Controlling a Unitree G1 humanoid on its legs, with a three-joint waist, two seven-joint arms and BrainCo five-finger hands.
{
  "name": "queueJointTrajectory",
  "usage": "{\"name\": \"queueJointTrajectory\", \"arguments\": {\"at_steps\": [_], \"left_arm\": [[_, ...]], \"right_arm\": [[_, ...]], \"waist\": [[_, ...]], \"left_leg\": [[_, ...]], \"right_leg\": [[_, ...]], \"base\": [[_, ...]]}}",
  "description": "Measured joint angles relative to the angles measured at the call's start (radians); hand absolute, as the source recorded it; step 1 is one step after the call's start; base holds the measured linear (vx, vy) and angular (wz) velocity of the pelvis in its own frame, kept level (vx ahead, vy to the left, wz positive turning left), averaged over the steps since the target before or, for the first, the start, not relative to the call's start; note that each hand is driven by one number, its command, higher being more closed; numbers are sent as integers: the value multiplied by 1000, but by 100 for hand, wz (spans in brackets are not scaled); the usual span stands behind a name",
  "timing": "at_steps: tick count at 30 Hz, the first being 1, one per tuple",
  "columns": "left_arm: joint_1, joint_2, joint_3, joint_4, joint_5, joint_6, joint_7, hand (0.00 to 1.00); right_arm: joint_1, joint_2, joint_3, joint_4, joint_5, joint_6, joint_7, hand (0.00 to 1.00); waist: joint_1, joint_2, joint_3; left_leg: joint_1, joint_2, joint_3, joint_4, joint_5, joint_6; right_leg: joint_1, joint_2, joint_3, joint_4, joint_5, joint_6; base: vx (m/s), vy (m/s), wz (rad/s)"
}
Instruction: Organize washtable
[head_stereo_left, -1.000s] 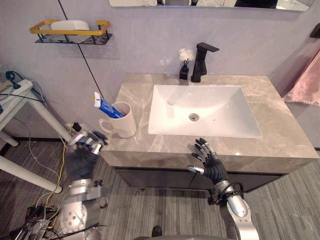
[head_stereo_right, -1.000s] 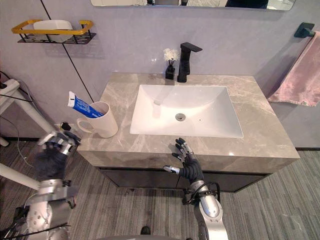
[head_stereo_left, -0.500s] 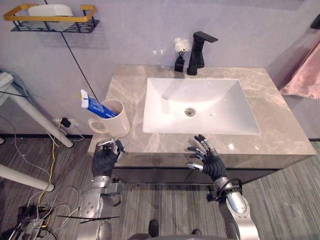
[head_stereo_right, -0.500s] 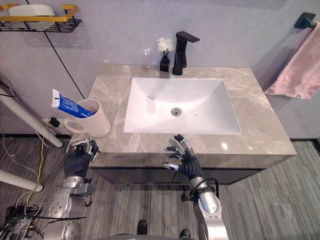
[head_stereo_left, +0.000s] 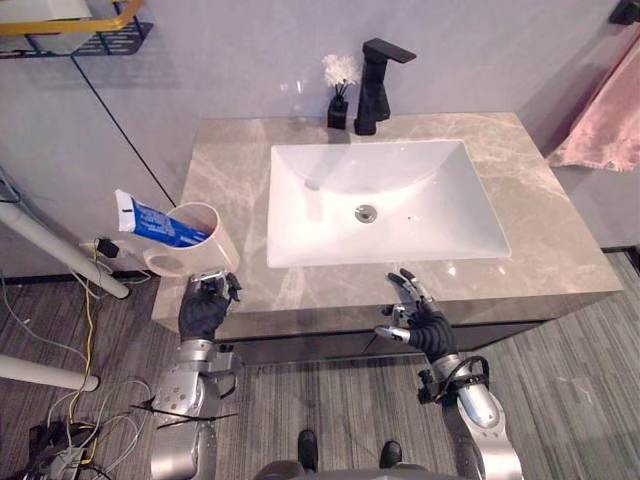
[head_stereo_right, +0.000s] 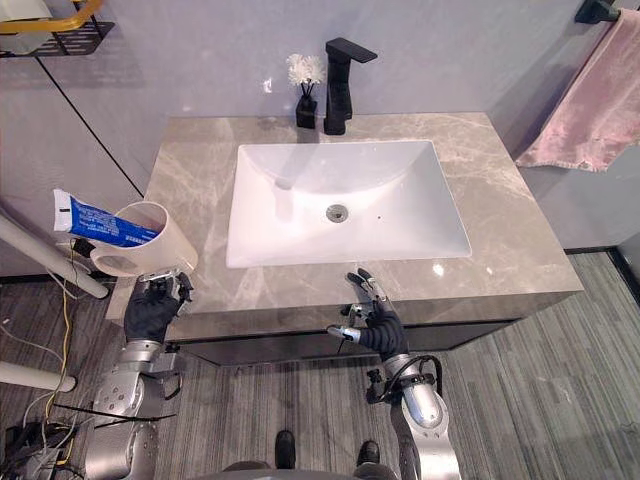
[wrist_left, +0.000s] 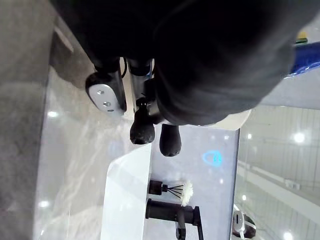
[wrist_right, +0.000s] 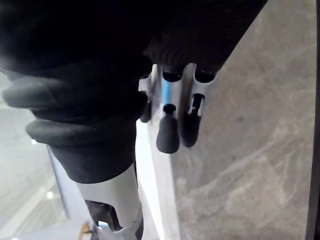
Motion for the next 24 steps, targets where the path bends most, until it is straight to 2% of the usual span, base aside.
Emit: {"name": "queueJointTrajectory", "arguments": {"at_steps": [13, 24], "left_arm": [[-12, 6, 68, 27, 16, 3, 3, 100], [-12, -7, 75, 27, 17, 1, 15, 100]], "right_arm": [[12, 2, -16, -8, 0, 0, 8, 0], [19, 2, -16, -16, 0, 0, 21, 0]], "waist": [[2, 6, 8], [2, 7, 10]], "left_leg": [[-3, 0, 8, 11, -13, -4], [-3, 1, 7, 11, -12, -2]], "right_leg": [[0, 0, 13, -4, 2, 0], [2, 0, 12, -7, 2, 0]], "base": [[-2, -3, -1], [0, 0, 0]]}}
